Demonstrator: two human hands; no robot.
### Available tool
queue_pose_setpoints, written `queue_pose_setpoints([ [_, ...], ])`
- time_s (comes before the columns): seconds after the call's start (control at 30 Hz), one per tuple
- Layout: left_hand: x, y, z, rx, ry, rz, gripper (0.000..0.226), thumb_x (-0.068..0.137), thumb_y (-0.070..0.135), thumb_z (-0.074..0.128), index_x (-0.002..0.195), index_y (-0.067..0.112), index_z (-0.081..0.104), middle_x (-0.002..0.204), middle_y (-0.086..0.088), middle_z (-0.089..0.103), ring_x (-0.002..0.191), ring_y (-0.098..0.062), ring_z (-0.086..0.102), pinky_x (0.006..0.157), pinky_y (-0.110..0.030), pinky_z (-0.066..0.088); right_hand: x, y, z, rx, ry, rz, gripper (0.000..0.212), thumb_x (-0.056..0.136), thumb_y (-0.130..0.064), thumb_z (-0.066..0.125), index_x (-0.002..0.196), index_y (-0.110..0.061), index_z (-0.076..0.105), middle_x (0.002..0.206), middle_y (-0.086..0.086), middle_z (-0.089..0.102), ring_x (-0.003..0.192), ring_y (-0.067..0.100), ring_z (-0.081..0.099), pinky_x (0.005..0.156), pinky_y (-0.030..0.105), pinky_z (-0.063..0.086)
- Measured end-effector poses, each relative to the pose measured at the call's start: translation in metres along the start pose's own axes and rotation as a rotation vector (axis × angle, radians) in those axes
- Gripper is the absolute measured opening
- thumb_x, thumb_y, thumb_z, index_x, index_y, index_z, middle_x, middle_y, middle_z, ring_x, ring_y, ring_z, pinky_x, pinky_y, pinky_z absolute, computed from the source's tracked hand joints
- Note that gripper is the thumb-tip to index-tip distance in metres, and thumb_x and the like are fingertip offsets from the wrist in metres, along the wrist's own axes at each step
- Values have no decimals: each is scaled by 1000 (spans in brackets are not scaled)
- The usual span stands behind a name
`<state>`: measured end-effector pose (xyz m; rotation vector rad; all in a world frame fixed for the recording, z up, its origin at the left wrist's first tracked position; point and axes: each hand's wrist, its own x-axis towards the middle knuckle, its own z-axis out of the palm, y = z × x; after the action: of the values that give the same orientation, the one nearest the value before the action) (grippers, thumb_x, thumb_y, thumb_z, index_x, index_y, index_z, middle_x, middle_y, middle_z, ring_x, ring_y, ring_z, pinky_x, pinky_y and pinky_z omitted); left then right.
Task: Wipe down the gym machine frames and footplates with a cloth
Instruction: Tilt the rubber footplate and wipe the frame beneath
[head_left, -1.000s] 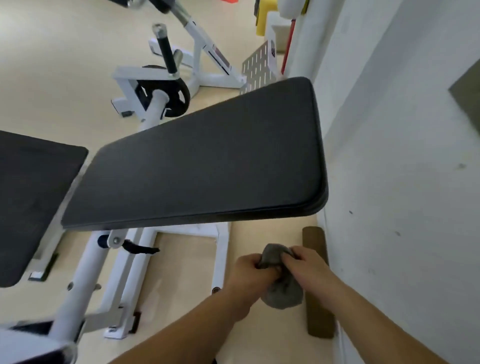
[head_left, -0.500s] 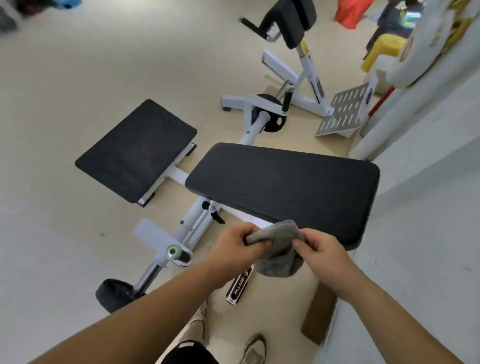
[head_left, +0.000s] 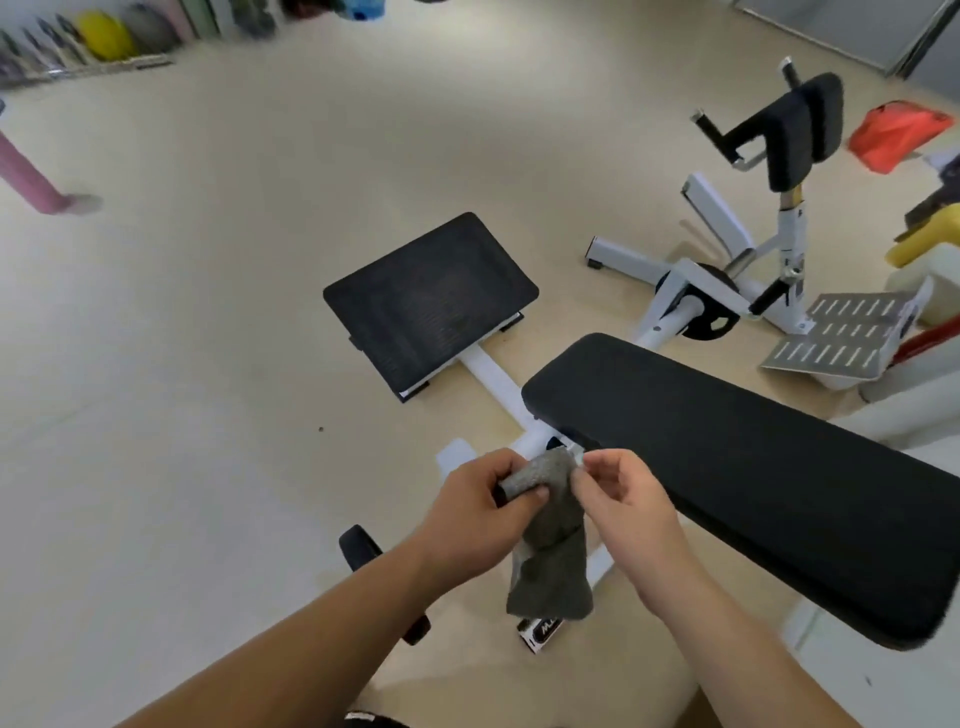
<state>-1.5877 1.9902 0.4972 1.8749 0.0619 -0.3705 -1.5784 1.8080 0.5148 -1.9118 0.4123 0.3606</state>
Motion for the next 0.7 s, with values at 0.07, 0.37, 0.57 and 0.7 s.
queue_pose_setpoints([
  [0.07, 8, -12, -48, 66, -57, -10, 10, 95, 29, 67, 88, 23, 64, 81, 4, 64, 75, -9, 58, 68, -23, 46, 8, -22, 47, -16, 69, 21, 12, 93, -34, 72, 96, -25, 65, 92, -6, 71, 90, 12, 69, 74, 28, 57],
  [0.37, 9, -39, -178, -58, -163, 53, 18, 92, 24, 70, 107, 32, 70, 115, 5, 55, 106, -13, 62, 91, -36, 56, 11, -101, 184, 353, -237, 167, 35, 82, -38, 80, 104, -11, 77, 101, 12, 78, 98, 26, 75, 87, 43, 61],
  [0.57, 6, -49, -218, -142, 81, -137, 7, 90, 14, 75, 91, 7, 71, 105, 2, 64, 83, 2, 64, 69, -12, 51, 29, -119, 220, 55, -186, -27, 9, 99, -33, 66, 99, -27, 73, 103, -7, 73, 101, 14, 69, 75, 23, 57],
  [0.7, 19, -74, -246, -488, 116, -401, 15, 97, 24, 64, 102, 15, 75, 105, 2, 75, 104, -14, 69, 91, -29, 54, 42, -132, 246, 43, -198, 16, 12, 104, -41, 54, 99, -32, 61, 105, -2, 71, 101, 18, 69, 80, 34, 60],
])
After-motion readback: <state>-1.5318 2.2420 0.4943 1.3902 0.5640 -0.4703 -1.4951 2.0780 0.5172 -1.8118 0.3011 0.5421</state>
